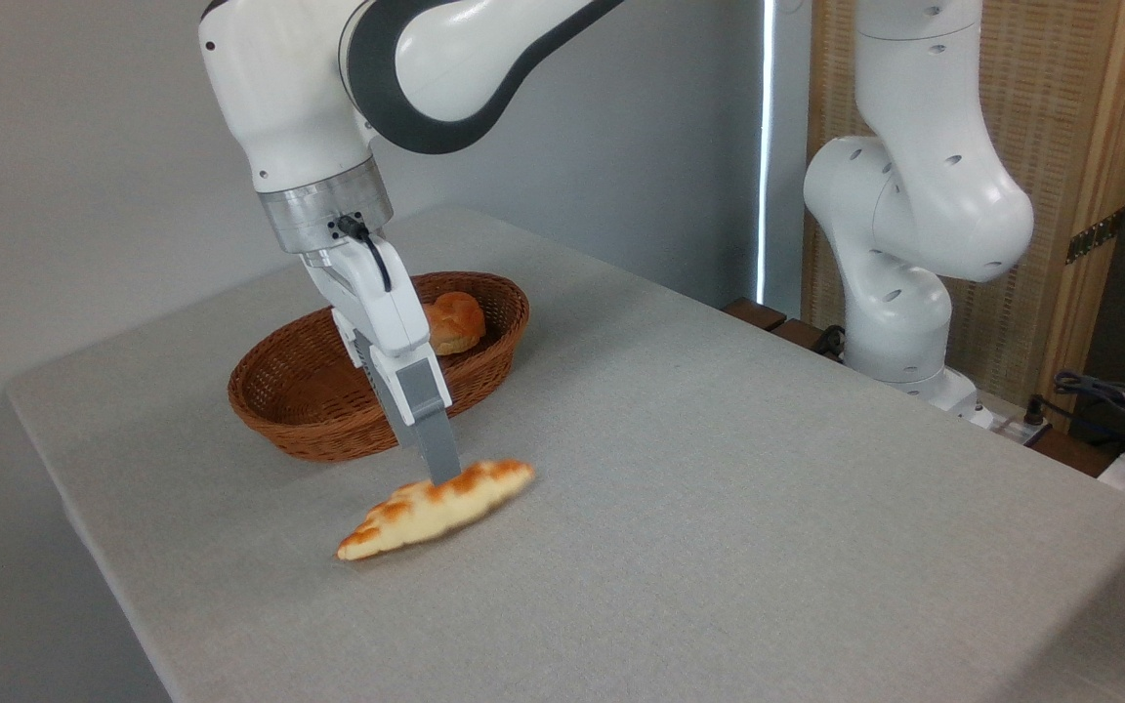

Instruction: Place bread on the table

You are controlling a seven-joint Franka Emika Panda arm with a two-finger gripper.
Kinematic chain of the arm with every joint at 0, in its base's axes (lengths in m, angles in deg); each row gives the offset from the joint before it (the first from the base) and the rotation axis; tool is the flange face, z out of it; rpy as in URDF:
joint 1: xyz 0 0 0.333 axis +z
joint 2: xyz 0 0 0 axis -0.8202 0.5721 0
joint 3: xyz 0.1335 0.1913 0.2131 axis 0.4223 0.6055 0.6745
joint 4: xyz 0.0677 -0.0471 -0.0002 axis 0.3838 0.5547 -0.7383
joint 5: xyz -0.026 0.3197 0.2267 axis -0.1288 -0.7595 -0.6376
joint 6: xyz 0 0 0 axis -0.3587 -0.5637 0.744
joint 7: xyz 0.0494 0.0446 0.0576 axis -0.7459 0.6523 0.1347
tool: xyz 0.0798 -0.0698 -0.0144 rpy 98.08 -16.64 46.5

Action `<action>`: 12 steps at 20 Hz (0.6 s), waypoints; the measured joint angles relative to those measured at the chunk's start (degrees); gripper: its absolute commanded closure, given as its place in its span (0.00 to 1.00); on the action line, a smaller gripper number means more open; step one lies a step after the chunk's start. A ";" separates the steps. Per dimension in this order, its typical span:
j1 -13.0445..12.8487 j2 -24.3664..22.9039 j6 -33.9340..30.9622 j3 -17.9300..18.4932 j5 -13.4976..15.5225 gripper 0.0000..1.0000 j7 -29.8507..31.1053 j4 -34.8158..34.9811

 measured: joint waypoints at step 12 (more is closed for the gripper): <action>0.74 -4.23 -0.56 0.86 1.91 0.00 2.10 -1.17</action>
